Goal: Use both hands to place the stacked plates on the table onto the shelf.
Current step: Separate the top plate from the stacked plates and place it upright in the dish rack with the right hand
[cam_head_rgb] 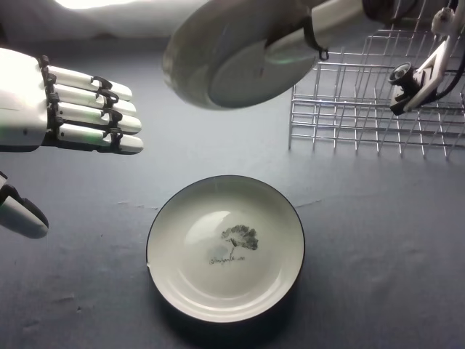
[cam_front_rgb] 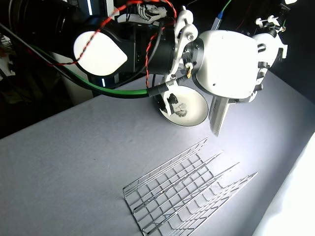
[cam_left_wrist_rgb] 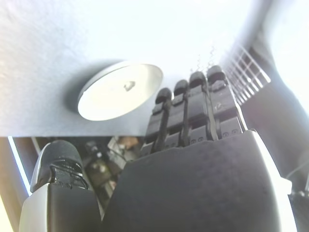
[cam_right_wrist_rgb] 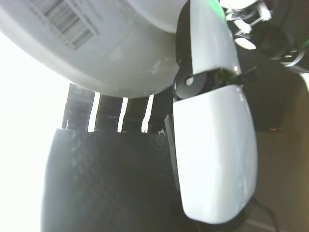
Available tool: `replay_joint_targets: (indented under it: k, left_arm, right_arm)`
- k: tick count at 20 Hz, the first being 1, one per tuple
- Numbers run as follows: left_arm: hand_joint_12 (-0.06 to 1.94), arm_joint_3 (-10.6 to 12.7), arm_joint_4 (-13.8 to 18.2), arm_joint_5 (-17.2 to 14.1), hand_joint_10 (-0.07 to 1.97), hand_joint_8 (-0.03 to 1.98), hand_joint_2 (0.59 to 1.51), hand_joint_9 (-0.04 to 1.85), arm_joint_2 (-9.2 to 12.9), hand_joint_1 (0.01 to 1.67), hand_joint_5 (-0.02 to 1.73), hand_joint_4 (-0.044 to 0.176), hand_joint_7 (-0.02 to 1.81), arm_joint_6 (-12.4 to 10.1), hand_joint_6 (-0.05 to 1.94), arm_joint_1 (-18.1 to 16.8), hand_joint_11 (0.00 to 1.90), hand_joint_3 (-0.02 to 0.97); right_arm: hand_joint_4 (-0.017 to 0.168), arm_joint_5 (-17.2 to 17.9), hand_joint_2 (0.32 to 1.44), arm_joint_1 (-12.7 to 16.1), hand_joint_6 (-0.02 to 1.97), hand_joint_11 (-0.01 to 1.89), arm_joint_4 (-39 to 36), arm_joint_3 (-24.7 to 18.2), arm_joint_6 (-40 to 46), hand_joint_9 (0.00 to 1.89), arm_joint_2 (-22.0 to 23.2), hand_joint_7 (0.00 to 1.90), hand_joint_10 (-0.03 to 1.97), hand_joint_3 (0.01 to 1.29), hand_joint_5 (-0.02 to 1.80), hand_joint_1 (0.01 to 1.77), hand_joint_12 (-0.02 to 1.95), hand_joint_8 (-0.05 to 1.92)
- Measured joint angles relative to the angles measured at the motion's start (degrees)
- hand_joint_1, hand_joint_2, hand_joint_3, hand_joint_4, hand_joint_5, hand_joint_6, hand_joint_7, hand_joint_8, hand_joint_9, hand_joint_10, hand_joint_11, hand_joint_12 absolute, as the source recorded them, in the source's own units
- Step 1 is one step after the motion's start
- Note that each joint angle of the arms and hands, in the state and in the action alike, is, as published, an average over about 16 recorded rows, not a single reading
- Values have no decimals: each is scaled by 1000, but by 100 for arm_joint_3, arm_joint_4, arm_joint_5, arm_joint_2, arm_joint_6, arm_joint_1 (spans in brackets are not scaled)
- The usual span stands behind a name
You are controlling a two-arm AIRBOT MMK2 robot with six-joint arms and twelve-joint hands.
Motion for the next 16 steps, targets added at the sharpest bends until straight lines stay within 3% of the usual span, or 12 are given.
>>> replay_joint_targets:
  k: [7, 16]
  left_arm:
    - [-1, -26, 3, -2, 3, -8, 1064, 20, -41, 15, 21, 0, 20, 37, 2, -27, 15, 6]
    - [0, -13, 6, 7, 3, -9, 1064, 19, -81, 15, 16, 0, 19, 76, 2, -53, 15, 6]
  right_arm:
    - [-8, -290, 972, 136, 998, 921, 871, 260, -16, 1008, -79, 1069, 1107, 10, 901, 1395, 1400, 797]
    - [-8, -360, 972, 236, 982, 929, 1372, 635, -31, 1008, -100, 1072, 1110, 10, 900, 1395, 1419, 782]
